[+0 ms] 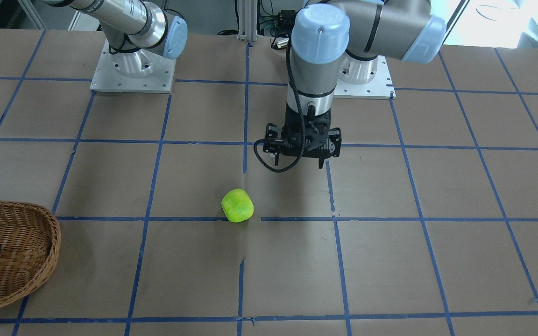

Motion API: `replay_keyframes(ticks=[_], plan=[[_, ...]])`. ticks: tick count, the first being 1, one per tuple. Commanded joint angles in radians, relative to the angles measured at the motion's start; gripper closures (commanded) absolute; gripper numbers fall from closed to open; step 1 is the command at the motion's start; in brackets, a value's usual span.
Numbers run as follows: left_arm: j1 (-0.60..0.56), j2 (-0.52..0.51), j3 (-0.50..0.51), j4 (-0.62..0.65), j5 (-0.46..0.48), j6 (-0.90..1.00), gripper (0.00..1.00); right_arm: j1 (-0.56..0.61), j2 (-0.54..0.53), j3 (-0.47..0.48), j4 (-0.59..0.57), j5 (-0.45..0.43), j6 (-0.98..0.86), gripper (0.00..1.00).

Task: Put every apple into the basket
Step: 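Carry purple apple into the basket while left sets green apple centrally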

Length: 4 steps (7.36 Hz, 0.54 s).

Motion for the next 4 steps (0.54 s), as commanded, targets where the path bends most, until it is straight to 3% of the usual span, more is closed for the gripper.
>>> replay_keyframes(ticks=[1,3,4], plan=[[0.029,0.163,0.061,-0.291,0.008,0.042,0.0,0.0,0.004,0.002,0.01,-0.005,0.008,0.0],[0.114,0.235,0.092,-0.399,-0.009,0.044,0.0,0.0,-0.02,-0.018,0.097,-0.037,0.008,0.0],[0.177,0.263,0.115,-0.465,-0.113,0.044,0.0,0.006,-0.074,-0.013,0.137,-0.036,0.01,0.0]])
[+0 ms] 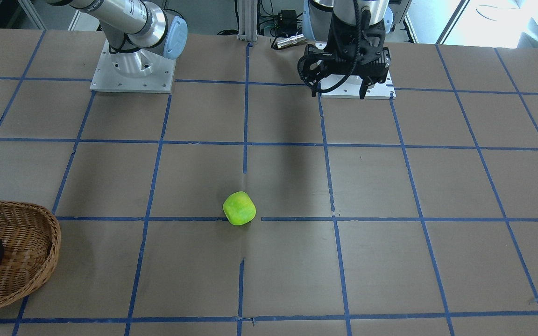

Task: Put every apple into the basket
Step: 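Move the right gripper over the green apple while left withdraws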

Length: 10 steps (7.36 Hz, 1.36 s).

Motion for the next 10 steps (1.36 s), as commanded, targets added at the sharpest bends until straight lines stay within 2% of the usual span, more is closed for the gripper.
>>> replay_keyframes(ticks=[1,2,4,6,8,10], plan=[[0.1,0.052,0.024,-0.096,-0.092,0.012,0.0,0.023,-0.111,-0.003,0.134,0.013,0.006,0.0],[0.121,0.052,0.015,-0.095,-0.106,0.021,0.0,0.085,-0.158,-0.003,0.194,0.079,0.068,0.0],[0.161,0.067,0.041,-0.094,-0.104,0.067,0.0,0.283,-0.225,0.008,0.256,0.189,0.382,0.0],[0.204,0.085,0.05,-0.162,-0.075,0.185,0.0,0.476,-0.219,0.008,0.256,0.214,0.654,0.0],[0.227,0.084,0.061,-0.157,-0.086,0.187,0.0,0.603,-0.183,0.016,0.198,0.216,0.771,0.0],[0.229,0.081,0.062,-0.158,-0.052,0.187,0.0,0.667,-0.152,0.017,0.152,0.213,0.79,0.0]])
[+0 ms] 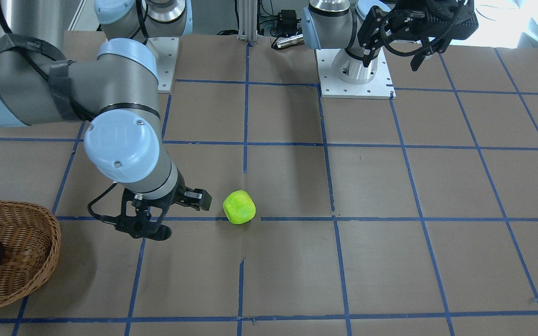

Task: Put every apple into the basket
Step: 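Move the right gripper over the green apple while left withdraws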

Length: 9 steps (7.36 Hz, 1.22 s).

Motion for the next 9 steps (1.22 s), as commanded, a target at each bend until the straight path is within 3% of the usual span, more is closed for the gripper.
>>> replay_keyframes(ticks=[1,2,6,7,9], plan=[[0.004,-0.001,0.002,0.0,0.009,0.001,0.0,0.074,0.049,0.0,-0.063,0.002,0.027,0.0],[0.001,-0.001,0.001,0.001,0.012,0.001,0.0,0.096,0.069,0.002,-0.125,0.002,0.091,0.0],[-0.001,0.009,-0.006,0.0,0.009,0.001,0.0,0.122,0.112,0.006,-0.167,0.052,0.384,0.0],[-0.001,0.007,-0.006,0.0,0.014,0.001,0.0,0.122,0.115,0.025,-0.167,0.054,0.418,0.0],[-0.001,0.007,-0.004,0.001,0.015,0.0,0.0,0.12,0.112,0.126,-0.298,0.054,0.504,0.0]])
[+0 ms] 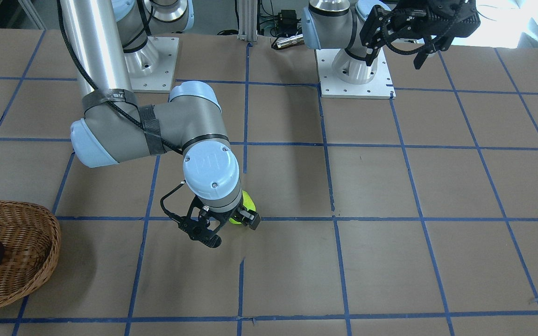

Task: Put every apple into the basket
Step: 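Lower the right gripper and grasp the green apple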

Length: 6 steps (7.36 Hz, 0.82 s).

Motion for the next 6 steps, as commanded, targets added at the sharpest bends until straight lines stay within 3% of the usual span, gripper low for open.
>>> replay_keyframes(ticks=[1,6], plan=[[0.006,-0.002,0.003,0.001,-0.004,0.0,0.0,-0.001,-0.003,0.094,-0.143,0.014,0.055,0.0],[0.006,-0.008,-0.004,0.026,-0.009,0.002,0.0,0.001,0.006,0.104,-0.147,0.076,0.093,0.0]])
